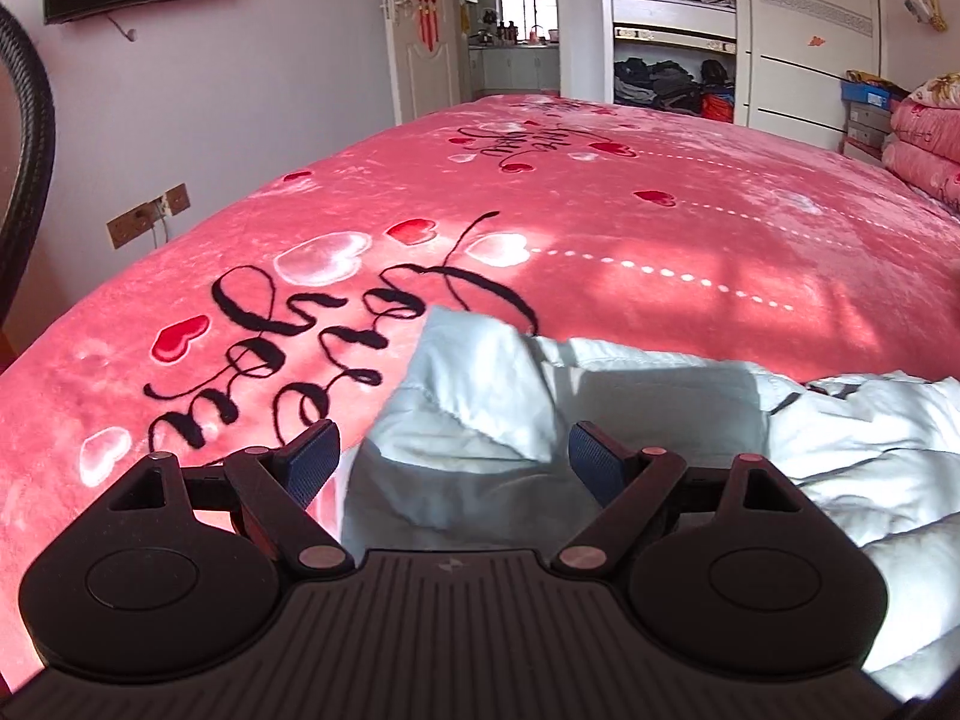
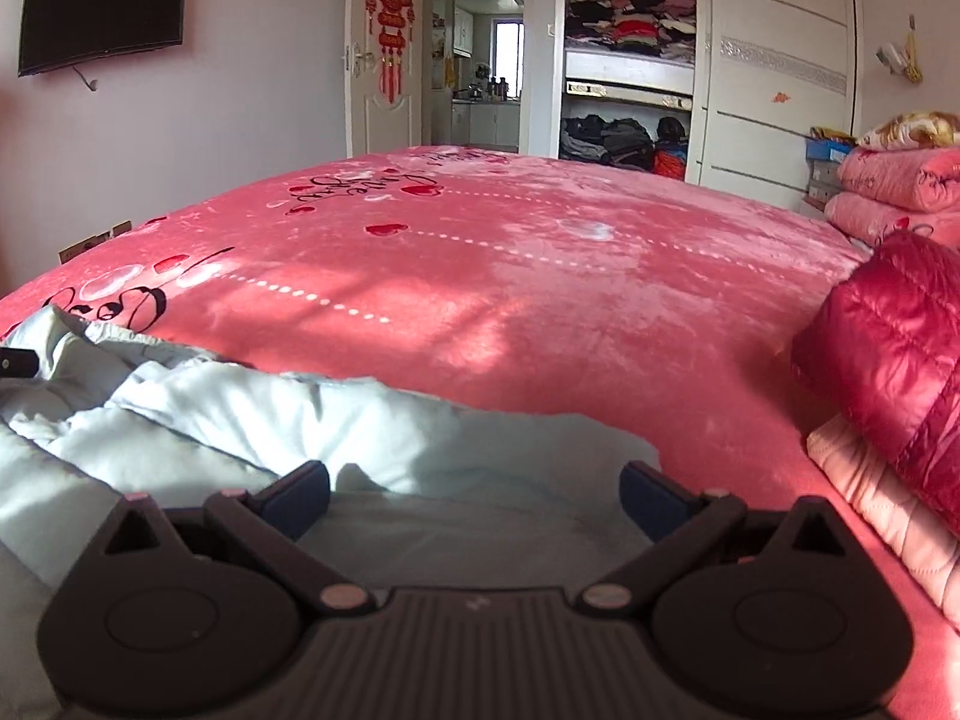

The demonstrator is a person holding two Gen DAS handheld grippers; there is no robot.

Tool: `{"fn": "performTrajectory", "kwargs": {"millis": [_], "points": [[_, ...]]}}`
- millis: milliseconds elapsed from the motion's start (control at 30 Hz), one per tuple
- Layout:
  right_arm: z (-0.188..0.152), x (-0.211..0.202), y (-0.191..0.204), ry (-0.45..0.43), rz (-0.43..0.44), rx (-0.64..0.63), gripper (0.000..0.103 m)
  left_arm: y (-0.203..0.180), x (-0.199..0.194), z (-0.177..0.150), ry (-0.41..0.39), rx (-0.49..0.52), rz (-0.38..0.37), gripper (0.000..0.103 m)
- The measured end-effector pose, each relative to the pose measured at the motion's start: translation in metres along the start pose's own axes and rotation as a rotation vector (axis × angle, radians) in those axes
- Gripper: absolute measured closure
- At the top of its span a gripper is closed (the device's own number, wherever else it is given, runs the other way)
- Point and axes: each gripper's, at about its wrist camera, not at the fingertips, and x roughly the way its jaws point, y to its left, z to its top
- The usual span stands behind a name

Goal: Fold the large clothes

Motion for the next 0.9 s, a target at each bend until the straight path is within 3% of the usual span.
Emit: {"fn": "performTrajectory", "kwargs": {"millis": [167, 600, 733, 900], "points": [[-0.013, 0.014, -0.026, 0.037, 0.034, 0.158, 0.002, 0.013, 0.02, -0.014, 0.036, -0.076, -0.024, 0.0], [-0.022, 0.03, -0.023, 0.08, 0.001, 0.154, 0.0, 0.013, 0.047, -0.024, 0.031, -0.113, -0.051, 0.0], [-0.022, 0.028, -0.026, 0.079, 0.01, 0.166, 0.0, 0.011, 0.045, -0.024, 0.029, -0.106, -0.041, 0.0], [-0.018, 0.011, -0.038, 0.053, 0.005, 0.239, 0.001, 0.005, 0.013, -0.012, 0.0, -0.064, -0.004, 0.0]]}}
